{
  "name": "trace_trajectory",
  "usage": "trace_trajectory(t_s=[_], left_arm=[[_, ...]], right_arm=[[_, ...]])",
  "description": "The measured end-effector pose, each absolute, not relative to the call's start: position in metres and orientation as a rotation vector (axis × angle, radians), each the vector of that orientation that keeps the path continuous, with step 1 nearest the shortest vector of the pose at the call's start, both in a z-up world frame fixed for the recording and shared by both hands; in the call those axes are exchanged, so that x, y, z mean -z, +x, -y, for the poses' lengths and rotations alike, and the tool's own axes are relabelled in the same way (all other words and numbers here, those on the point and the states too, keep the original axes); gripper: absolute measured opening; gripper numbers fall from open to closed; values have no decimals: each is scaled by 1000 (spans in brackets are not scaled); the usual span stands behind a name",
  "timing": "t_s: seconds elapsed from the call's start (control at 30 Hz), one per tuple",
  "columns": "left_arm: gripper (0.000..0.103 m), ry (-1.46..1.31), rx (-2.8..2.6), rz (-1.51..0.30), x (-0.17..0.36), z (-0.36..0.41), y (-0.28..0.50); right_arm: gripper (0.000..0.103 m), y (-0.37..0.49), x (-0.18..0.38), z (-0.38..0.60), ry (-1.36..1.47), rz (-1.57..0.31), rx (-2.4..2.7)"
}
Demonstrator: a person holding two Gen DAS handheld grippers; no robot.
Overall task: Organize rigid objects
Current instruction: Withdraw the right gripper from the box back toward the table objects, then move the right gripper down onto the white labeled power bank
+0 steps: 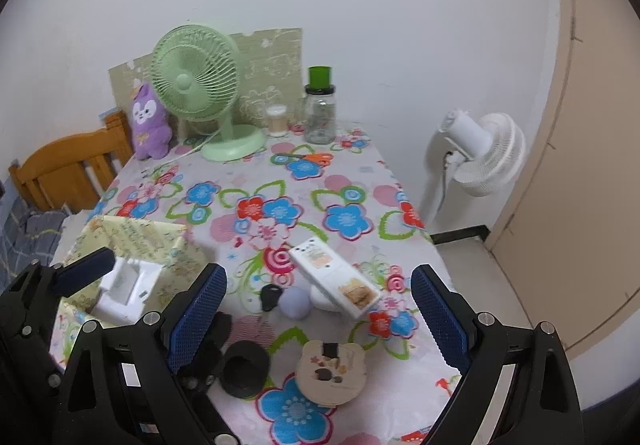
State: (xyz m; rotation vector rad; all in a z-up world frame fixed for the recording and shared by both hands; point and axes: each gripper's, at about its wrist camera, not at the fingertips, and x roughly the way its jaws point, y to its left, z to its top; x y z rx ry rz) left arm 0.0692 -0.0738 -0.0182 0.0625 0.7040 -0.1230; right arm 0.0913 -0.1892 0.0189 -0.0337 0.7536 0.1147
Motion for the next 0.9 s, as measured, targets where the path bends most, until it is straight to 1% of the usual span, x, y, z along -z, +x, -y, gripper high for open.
trace_trajectory(t_s=[0.43,0.9], left_arm=[[103,6,127,-716,33,90,77],[102,-2,147,-774,72,113,91]], right_arm=[[95,97,-4,211,-18,-745,-130],[95,112,32,227,-39,-776,-214]])
